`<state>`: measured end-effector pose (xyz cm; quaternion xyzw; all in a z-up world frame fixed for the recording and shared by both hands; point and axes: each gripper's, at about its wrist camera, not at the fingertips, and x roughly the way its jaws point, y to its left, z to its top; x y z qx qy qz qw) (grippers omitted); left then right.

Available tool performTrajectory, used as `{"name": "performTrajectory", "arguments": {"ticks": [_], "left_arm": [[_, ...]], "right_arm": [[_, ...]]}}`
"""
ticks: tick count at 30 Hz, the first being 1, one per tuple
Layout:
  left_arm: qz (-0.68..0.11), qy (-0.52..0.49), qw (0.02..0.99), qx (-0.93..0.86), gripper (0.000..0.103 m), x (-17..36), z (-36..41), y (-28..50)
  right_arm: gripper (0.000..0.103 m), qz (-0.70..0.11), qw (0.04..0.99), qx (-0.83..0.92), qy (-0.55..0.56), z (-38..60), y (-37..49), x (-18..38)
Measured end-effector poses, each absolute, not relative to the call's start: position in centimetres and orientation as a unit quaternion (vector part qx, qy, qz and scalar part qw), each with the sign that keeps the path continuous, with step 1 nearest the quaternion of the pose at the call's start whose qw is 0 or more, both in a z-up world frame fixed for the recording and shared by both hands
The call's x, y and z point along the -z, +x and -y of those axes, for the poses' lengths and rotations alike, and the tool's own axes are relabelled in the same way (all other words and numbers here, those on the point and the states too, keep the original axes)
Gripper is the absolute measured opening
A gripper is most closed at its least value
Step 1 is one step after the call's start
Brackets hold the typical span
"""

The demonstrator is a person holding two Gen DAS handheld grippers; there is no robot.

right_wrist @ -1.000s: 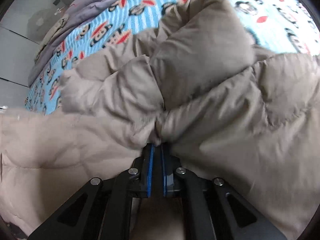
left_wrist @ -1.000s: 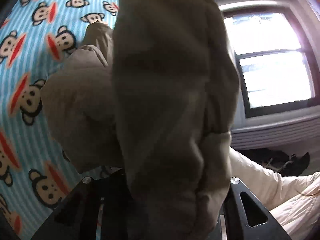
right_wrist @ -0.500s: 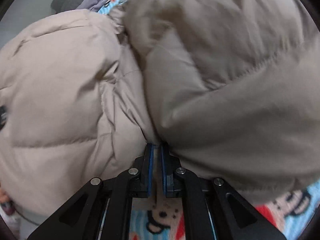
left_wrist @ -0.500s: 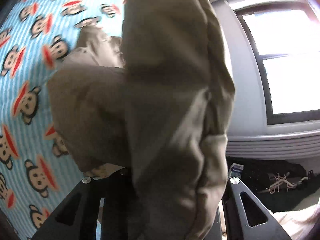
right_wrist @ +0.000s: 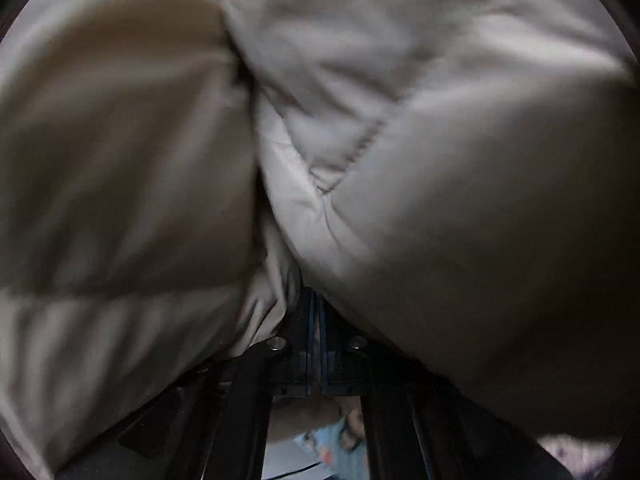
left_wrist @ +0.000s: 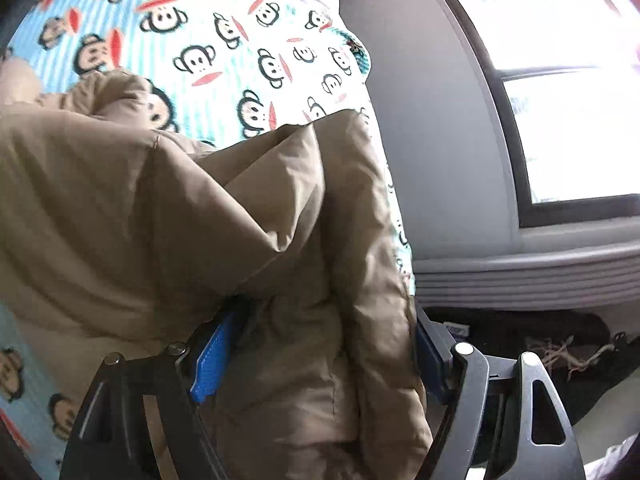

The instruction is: Fold large clothes

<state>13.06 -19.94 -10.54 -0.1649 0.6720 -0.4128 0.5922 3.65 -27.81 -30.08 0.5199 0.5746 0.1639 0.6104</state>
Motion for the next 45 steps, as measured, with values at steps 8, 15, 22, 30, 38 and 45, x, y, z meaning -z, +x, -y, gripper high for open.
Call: {"name": "performTrajectory", "arguments": {"ticks": [8,15,22,30,38,45], "left_arm": [[-0.69,-0.122,0.592,0.399,0.078,13.7,25.7,12.0],[-0.687,-0.061,0.603,0.4,0.078,16.5,28.7,11.7],[-0.591,0.009,0.7,0.401,0.078,9.6,24.2,11.7],[-0.524,0.096,0.812,0.24,0.078,12.7,18.0,15.7],[-0.489,0.154,0.823,0.245,0.078,18.4,27.6,16.0],[-0.503,0.162,0.817,0.23,0.078,19.8,29.3,16.3]], "right_arm": [[0.084,-0.521,0.731,-0.064,0.437,37.6,-2.7,20.6],[0.085,-0.478,0.745,-0.11,0.453,37.5,-4.2,16.6],[0.015,-0.502,0.756,-0.036,0.419,37.6,-0.8,18.5],[0.014,-0.513,0.751,0.032,0.414,40.9,-2.9,21.4],[0.015,-0.514,0.743,0.072,0.423,43.7,-3.9,24.1],[0.016,-0.512,0.718,0.064,0.467,47.5,-3.6,27.3]]}}
